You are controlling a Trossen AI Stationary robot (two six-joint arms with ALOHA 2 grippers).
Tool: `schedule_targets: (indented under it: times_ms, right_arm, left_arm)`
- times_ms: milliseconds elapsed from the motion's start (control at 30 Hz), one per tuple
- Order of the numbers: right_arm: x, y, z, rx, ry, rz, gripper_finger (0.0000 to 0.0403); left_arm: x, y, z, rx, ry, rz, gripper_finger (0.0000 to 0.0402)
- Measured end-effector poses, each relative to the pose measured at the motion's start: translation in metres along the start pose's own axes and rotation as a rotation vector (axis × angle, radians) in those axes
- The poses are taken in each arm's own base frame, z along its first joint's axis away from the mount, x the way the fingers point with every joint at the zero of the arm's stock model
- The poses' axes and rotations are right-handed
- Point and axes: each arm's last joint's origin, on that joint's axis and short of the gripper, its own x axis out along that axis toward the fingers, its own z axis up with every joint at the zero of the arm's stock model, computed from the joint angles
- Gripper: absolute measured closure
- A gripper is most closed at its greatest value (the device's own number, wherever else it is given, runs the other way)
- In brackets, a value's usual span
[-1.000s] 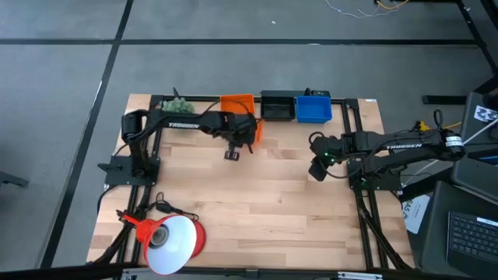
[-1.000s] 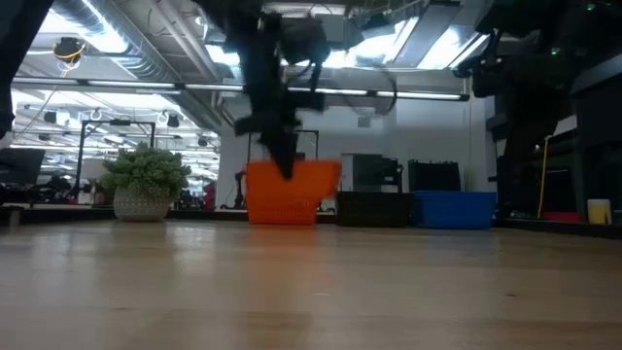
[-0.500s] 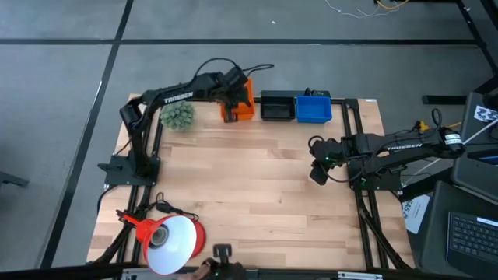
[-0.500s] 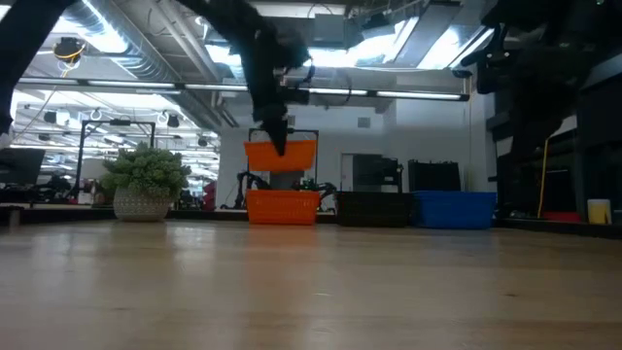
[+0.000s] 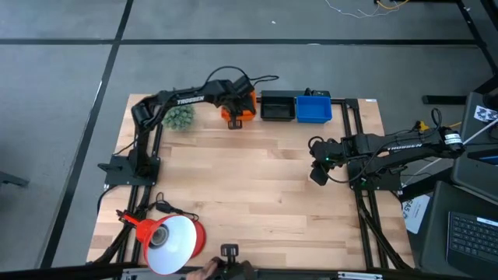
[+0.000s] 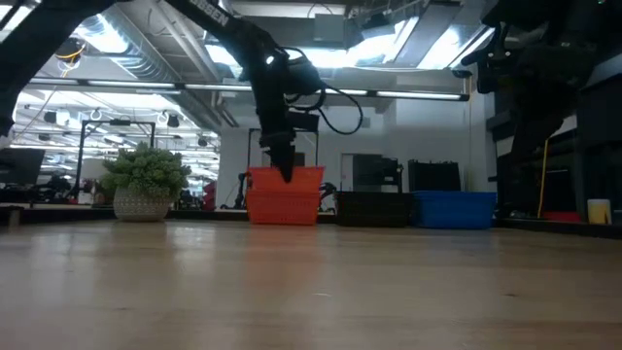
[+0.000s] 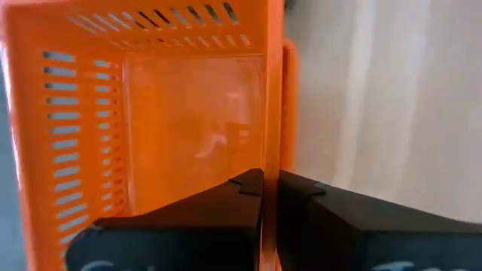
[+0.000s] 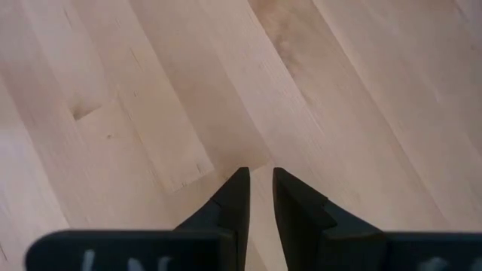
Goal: Stack baskets by color
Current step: Stack the bottom orange basket on the top orange basket, then return to Home Position
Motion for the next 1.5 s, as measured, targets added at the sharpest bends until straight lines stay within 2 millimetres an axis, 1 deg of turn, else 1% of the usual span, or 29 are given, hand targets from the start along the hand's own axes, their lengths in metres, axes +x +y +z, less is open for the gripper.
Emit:
schedule_targets:
  times_ms: [133, 367, 467, 667, 833, 967, 1067, 1200, 1300, 1367, 1433, 1500]
  right_arm:
    - [0.0, 0.0, 0.0, 0.003, 0.0, 0.0, 0.0344]
    - [0.0, 0.0, 0.0, 0.001, 0.0, 0.0, 0.0344]
    - [0.0, 0.0, 0.0, 0.001, 0.0, 0.0, 0.0344]
    - [0.0, 0.0, 0.0, 0.0, 0.001, -0.001, 0.0344]
    - [0.0, 0.0, 0.0, -0.001, 0.001, -0.004, 0.0344]
    - [0.0, -0.001, 0.0, -0.002, -0.017, -0.036, 0.0344]
    - [0.0, -0.003, 0.001, -0.002, -0.051, -0.094, 0.0344]
    - [0.0, -0.004, 0.002, -0.01, -0.075, -0.137, 0.0344]
    - [0.0, -0.004, 0.001, -0.053, -0.068, -0.137, 0.0344]
    - [0.0, -0.004, -0.001, -0.06, -0.029, -0.11, 0.0344]
    - [0.0, -0.004, -0.006, -0.048, 0.035, -0.086, 0.0344]
    - [-0.002, -0.006, -0.016, 0.001, 0.13, -0.11, 0.0344]
  left_arm:
    - [0.0, 0.0, 0.002, 0.02, 0.011, 0.067, 0.038]
    - [0.0, -0.001, 0.001, 0.006, 0.028, 0.058, 0.0324]
    - [-0.001, -0.003, 0.003, 0.011, 0.019, 0.06, 0.0307]
    - [-0.013, -0.003, 0.014, 0.02, 0.0, 0.119, 0.03]
    - [-0.032, -0.007, 0.032, -0.004, -0.05, 0.145, 0.0299]
    - [-0.046, -0.021, 0.044, -0.071, -0.063, 0.115, 0.0299]
    - [-0.049, -0.037, 0.045, -0.109, -0.031, 0.079, 0.0299]
    - [-0.053, -0.063, 0.044, -0.179, 0.037, -0.047, 0.0299]
    - [-0.058, -0.086, 0.044, -0.14, 0.092, -0.102, 0.0299]
    - [-0.065, -0.101, 0.038, -0.125, 0.176, -0.106, 0.0299]
    - [-0.073, -0.113, 0.032, -0.138, 0.263, -0.05, 0.0299]
    - [-0.083, -0.125, 0.025, -0.12, 0.351, 0.003, 0.03]
